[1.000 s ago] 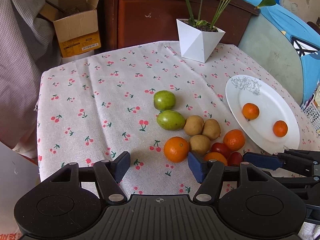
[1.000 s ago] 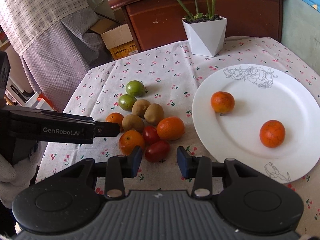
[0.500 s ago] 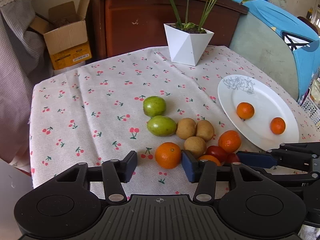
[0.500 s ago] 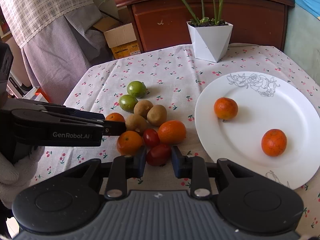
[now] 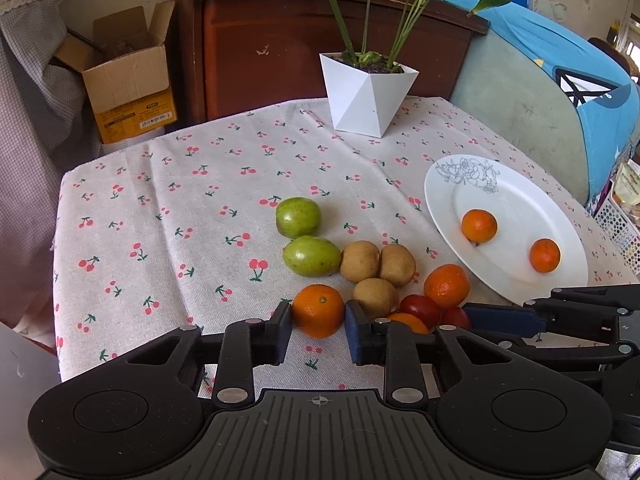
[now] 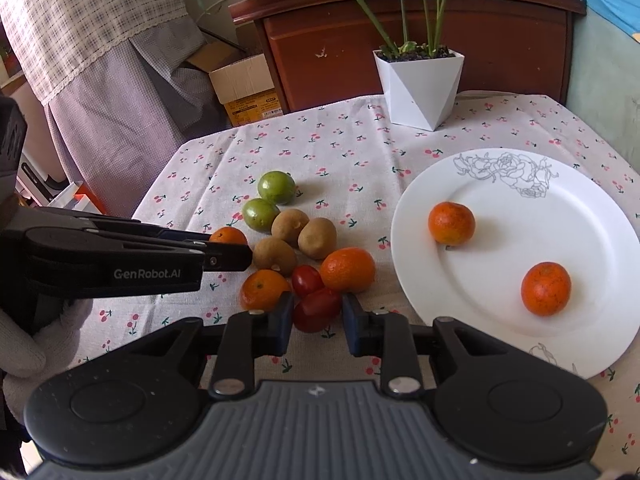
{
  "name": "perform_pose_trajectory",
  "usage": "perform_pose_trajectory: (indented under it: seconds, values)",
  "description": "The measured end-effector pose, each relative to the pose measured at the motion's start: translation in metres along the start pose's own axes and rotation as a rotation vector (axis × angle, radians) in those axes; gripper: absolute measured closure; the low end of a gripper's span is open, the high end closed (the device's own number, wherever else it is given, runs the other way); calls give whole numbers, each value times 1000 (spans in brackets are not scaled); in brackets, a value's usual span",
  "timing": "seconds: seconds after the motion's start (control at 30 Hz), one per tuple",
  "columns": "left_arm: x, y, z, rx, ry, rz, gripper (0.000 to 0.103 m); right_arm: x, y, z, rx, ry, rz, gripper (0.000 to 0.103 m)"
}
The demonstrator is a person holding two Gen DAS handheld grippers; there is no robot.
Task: Organize fruits
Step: 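Grasp an orange with the left gripper while the right gripper grasps a cherry tomato, then lower the orange and tomato onto the white plate and open both grippers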
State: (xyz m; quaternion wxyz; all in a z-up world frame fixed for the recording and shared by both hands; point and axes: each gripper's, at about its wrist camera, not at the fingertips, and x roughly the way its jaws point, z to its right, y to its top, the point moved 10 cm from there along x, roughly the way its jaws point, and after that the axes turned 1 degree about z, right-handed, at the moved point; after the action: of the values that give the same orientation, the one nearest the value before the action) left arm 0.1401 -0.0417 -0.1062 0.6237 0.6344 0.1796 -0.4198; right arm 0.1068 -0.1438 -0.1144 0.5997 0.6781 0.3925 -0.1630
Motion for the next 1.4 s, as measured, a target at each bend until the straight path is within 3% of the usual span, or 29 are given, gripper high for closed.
perform_pose_trajectory:
  seconds: [0.5,0.9,1.4]
  values:
    - [-22,30,5,-38,1,92,77,-22,29,16,65,-7,97,77]
    - [-20,48,62,-19,-105,122,77,-56,59,78,222,-98,223,77]
    - [6,40,122,43,-173,83,77,-64,39,137,487,-204,206,77]
